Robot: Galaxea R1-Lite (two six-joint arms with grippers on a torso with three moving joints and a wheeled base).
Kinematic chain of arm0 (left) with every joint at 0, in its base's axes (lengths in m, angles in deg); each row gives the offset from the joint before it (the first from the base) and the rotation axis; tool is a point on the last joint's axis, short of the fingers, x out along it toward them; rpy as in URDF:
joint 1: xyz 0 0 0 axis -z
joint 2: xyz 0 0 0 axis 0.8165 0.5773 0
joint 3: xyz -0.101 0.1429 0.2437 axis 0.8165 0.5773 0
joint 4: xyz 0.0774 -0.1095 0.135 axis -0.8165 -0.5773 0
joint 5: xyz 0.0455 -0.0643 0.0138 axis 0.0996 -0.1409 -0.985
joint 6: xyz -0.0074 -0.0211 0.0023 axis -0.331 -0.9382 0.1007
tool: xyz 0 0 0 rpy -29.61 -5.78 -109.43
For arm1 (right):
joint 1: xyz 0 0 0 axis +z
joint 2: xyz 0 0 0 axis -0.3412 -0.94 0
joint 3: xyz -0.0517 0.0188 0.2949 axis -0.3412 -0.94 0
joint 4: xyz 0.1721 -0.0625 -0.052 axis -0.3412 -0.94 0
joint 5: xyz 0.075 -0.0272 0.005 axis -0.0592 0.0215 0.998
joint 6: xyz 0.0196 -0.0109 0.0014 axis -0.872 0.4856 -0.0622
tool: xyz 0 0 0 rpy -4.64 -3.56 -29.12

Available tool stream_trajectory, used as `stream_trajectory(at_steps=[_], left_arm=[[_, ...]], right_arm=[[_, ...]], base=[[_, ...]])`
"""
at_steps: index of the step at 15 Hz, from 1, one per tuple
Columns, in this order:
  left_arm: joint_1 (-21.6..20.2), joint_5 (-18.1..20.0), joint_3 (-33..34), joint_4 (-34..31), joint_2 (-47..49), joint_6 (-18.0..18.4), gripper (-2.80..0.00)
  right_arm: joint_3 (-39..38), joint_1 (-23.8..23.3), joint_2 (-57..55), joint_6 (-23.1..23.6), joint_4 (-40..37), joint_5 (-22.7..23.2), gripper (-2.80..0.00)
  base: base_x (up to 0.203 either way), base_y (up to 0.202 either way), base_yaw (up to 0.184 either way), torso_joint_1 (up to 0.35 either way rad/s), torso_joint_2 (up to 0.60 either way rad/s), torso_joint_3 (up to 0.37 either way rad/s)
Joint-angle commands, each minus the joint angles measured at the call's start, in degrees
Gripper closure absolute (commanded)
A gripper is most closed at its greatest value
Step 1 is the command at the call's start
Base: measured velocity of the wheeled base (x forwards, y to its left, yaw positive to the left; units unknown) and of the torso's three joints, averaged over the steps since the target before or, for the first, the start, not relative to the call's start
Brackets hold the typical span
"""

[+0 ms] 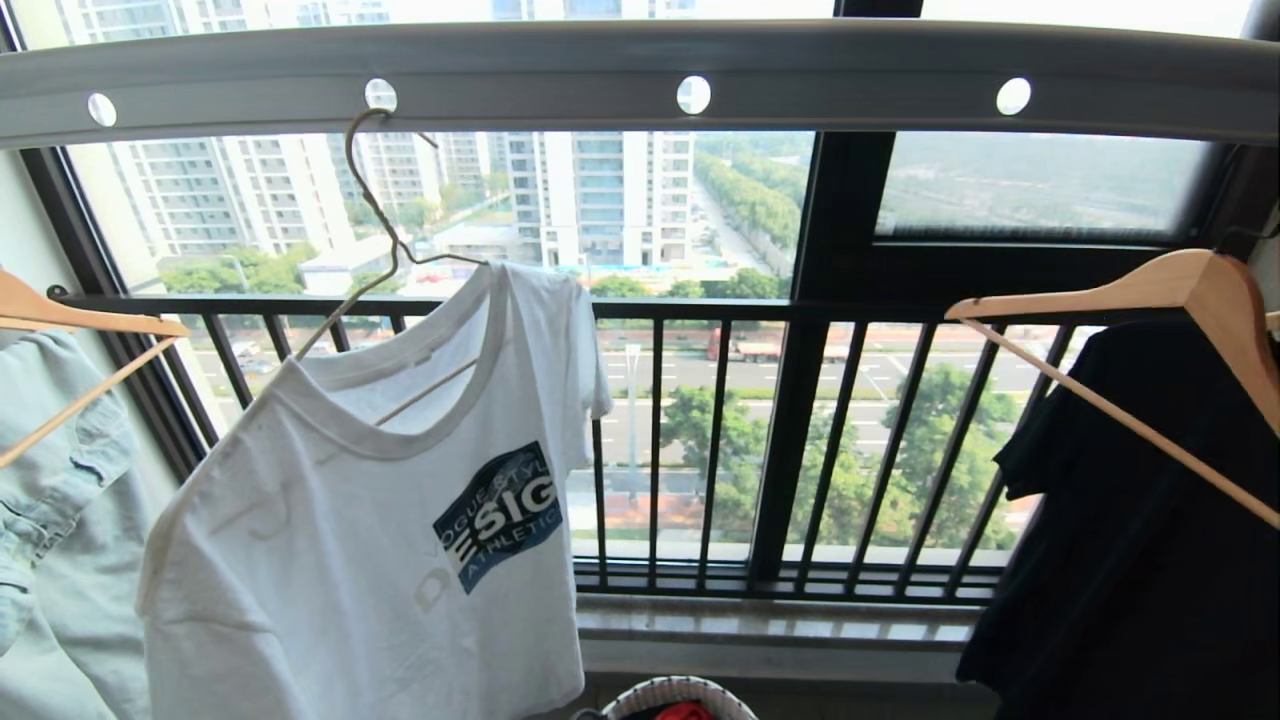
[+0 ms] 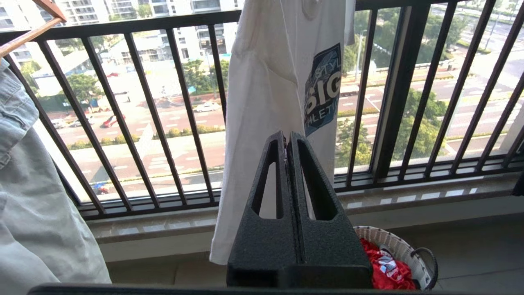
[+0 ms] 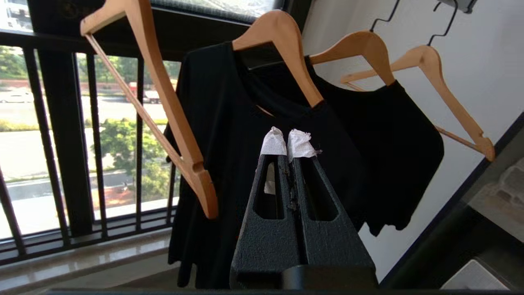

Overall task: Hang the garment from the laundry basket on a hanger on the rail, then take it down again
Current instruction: Take the clothes off the clothes rack

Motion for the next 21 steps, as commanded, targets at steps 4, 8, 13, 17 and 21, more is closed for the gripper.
stream_trajectory(at_steps=[4, 8, 13, 17, 21], left_arm=[[0.00, -3.72, 9.35, 7.19, -0.07, 4.08, 0.00], [0.00, -5.96, 10.33, 3.78, -0.07, 8.43, 0.00], [0.00, -6.11, 10.23, 3.67, -0.07, 8.60, 0.00], [0.00, -6.15, 10.29, 3.67, -0.07, 7.42, 0.00], [0.00, -6.22, 10.38, 3.67, -0.07, 3.58, 0.00]], right_arm=[[-8.05, -4.25, 13.60, -0.34, -9.60, 5.89, 0.00], [-16.14, -4.49, 19.42, -11.19, -10.08, 28.95, 0.00], [-26.68, -4.53, 22.80, -13.16, -4.10, 34.12, 0.00], [-34.21, -4.53, 22.81, -12.17, 2.39, 36.69, 0.00], [-34.21, -4.53, 22.81, -13.14, 2.73, 36.87, 0.00]], base=[[0.000, 0.000, 0.000, 0.000, 0.00, 0.000], [0.000, 0.000, 0.000, 0.000, 0.00, 0.000], [0.000, 0.000, 0.000, 0.000, 0.00, 0.000], [0.000, 0.000, 0.000, 0.000, 0.00, 0.000], [0.000, 0.000, 0.000, 0.000, 0.00, 0.000]])
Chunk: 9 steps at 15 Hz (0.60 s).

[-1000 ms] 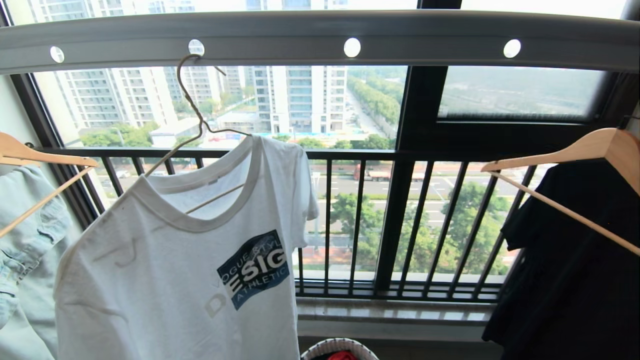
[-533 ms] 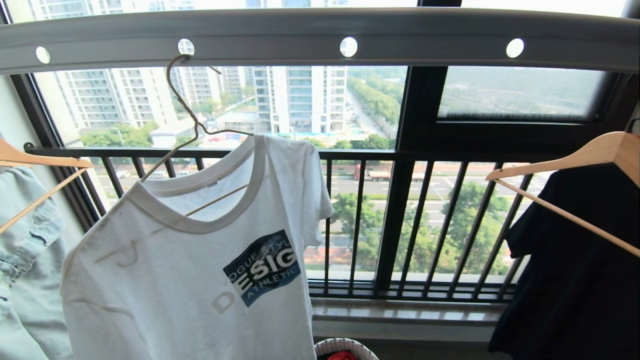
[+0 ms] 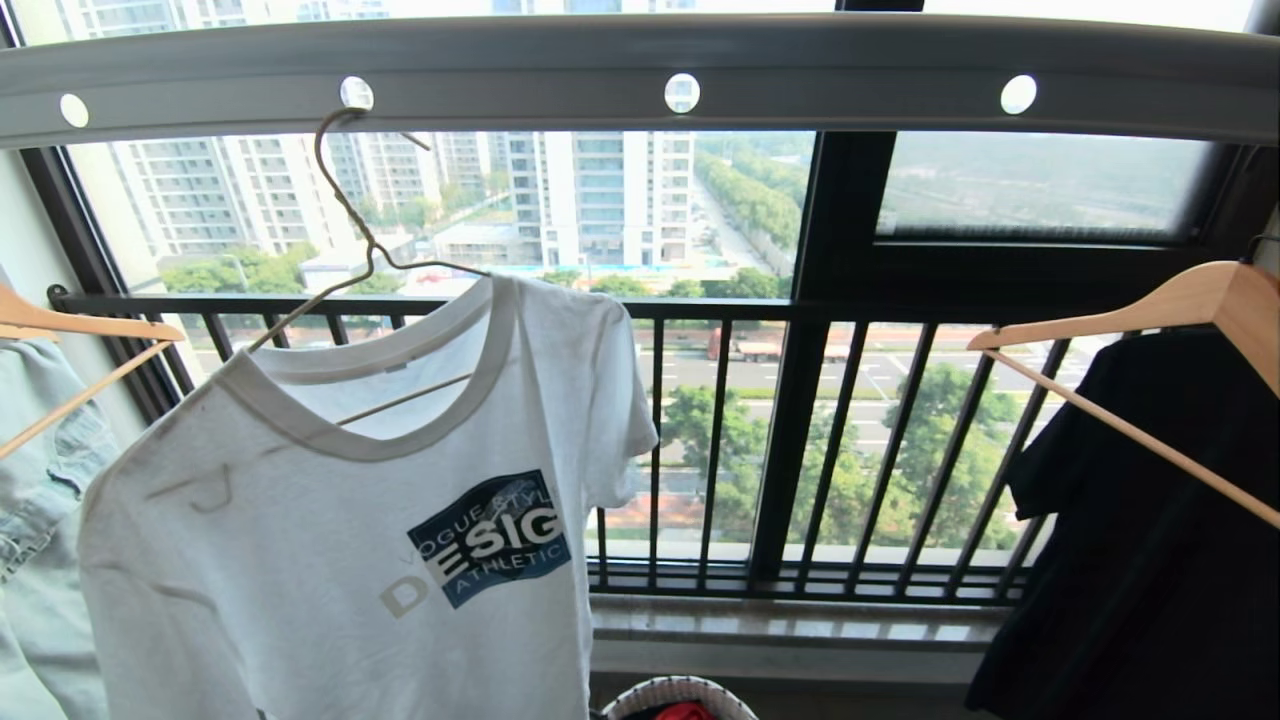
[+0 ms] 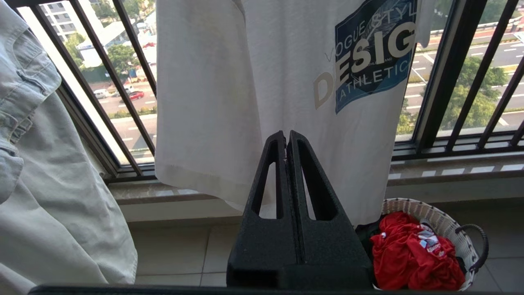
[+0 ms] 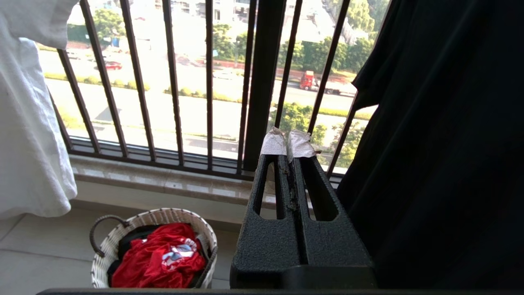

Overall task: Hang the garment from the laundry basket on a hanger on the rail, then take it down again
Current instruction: Take the clothes off the clothes rack

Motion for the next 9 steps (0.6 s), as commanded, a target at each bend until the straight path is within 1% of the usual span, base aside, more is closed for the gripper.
stream_trajectory(at_steps=[1, 5, 9], left_arm=[[0.00, -0.05, 0.10, -0.03, -0.02, -0.97, 0.00], [0.00, -0.05, 0.09, -0.03, -0.04, -1.25, 0.00], [0.00, -0.59, 0.10, -0.03, -0.05, -2.72, 0.00]], right_arm=[[-0.24, 0.03, -0.11, -0.07, -0.02, 0.03, 0.00], [-0.24, 0.03, -0.11, -1.10, 0.07, -0.06, 0.00], [-0.24, 0.03, -0.11, -1.10, 0.16, -0.06, 0.00]], base=[[0.000, 0.000, 0.000, 0.000, 0.00, 0.000], [0.000, 0.000, 0.000, 0.000, 0.00, 0.000], [0.000, 0.000, 0.000, 0.000, 0.00, 0.000]])
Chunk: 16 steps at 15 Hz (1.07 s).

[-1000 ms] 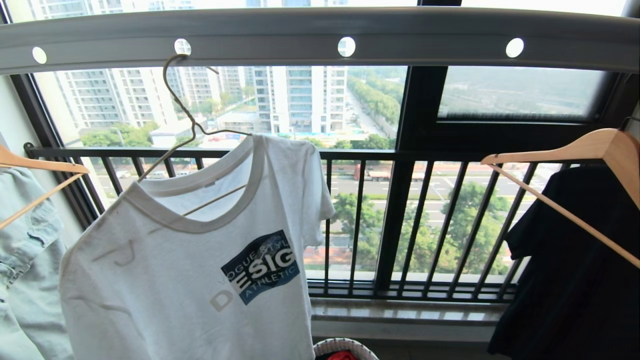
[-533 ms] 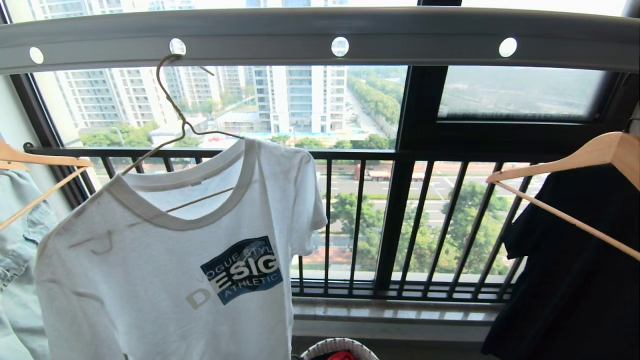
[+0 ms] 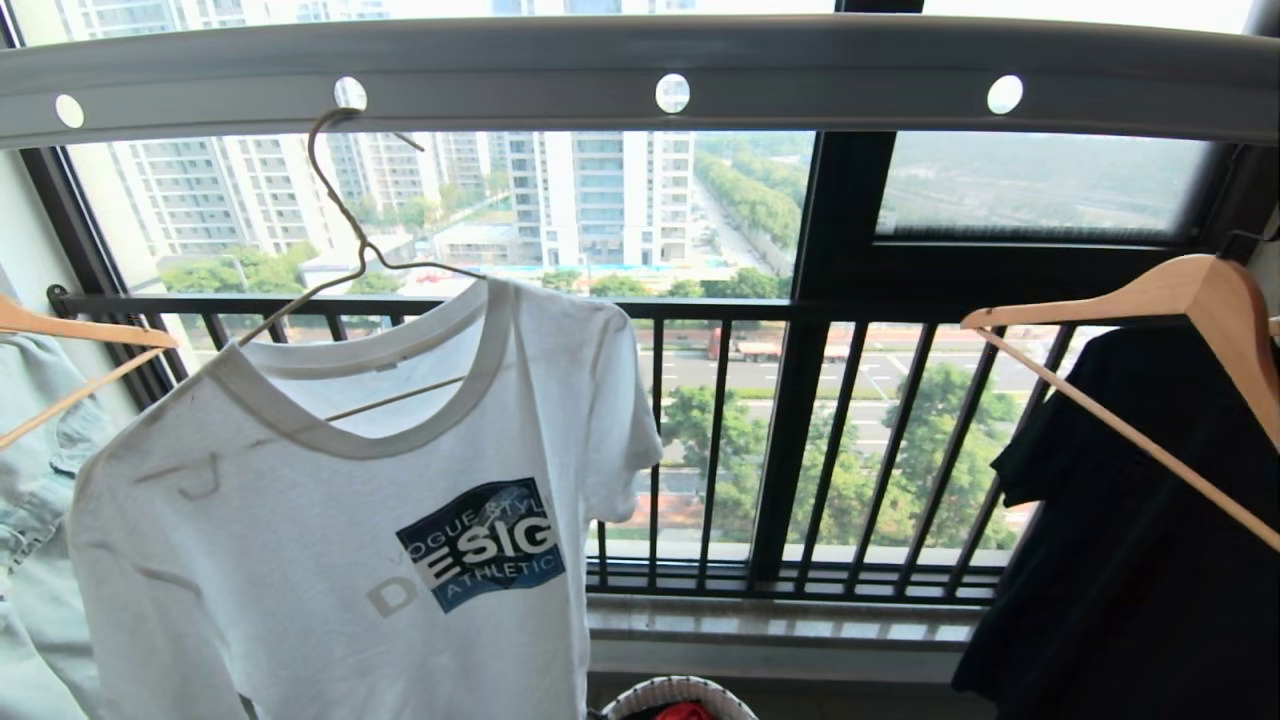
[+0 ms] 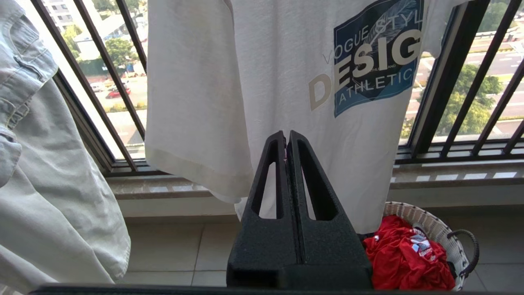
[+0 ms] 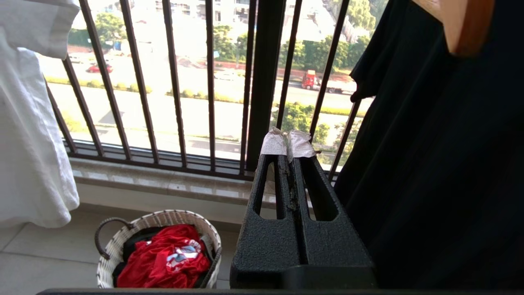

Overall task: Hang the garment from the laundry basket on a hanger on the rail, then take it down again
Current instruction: Take the clothes off the clothes rack

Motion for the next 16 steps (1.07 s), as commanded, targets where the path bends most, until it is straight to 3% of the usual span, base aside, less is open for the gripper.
stream_trajectory(at_steps=[1, 16], left_arm=[[0.00, -0.14, 0.05, -0.03, -0.05, -1.20, 0.00], [0.00, -0.93, 0.05, 0.30, -0.07, -1.20, 0.00]], right_arm=[[0.00, 0.03, -0.10, 0.08, -0.02, 0.02, 0.00], [0.00, 0.03, -0.10, 0.08, 0.06, 0.02, 0.00]], base=[[0.000, 0.000, 0.000, 0.000, 0.00, 0.000], [0.000, 0.000, 0.000, 0.000, 0.00, 0.000]])
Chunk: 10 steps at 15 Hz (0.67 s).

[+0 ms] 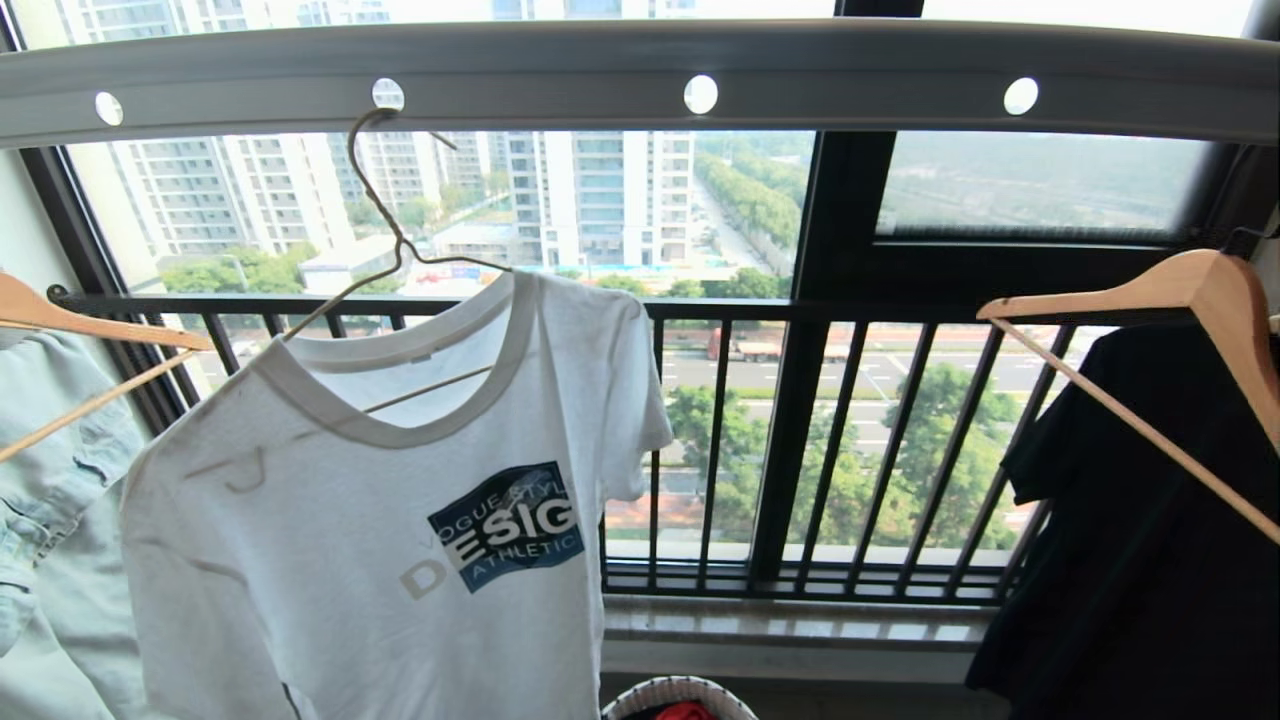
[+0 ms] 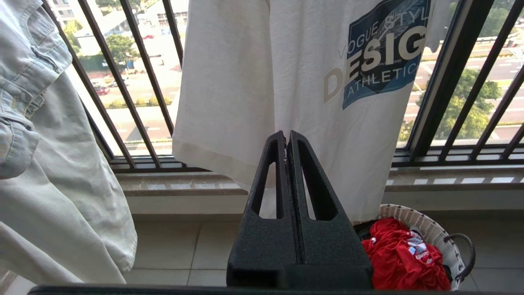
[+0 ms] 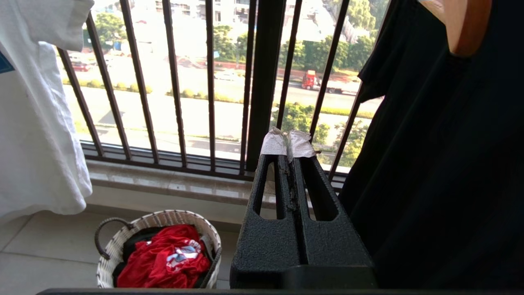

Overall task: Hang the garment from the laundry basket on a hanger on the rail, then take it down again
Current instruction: Take the clothes off the clothes rack

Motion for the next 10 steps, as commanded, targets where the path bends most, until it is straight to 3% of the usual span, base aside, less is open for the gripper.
stream_trajectory(at_steps=[1, 5, 10], left_arm=[[0.00, -0.02, -0.20, 1.47, -0.05, -0.11, 0.00], [0.10, 2.49, -7.52, 3.45, 3.27, -2.58, 0.00], [0.16, 12.66, -25.63, 2.83, 24.59, -4.26, 0.00]], right_arm=[[0.00, 0.03, -0.10, 0.05, 0.05, 0.05, 0.00], [0.00, 0.03, -0.10, 0.05, 0.05, 0.05, 0.00], [0.00, 0.03, -0.10, 0.05, 0.01, 0.05, 0.00]], base=[[0.000, 0.000, 0.000, 0.000, 0.00, 0.000], [0.000, 0.000, 0.000, 0.000, 0.00, 0.000], [0.000, 0.000, 0.000, 0.000, 0.00, 0.000]])
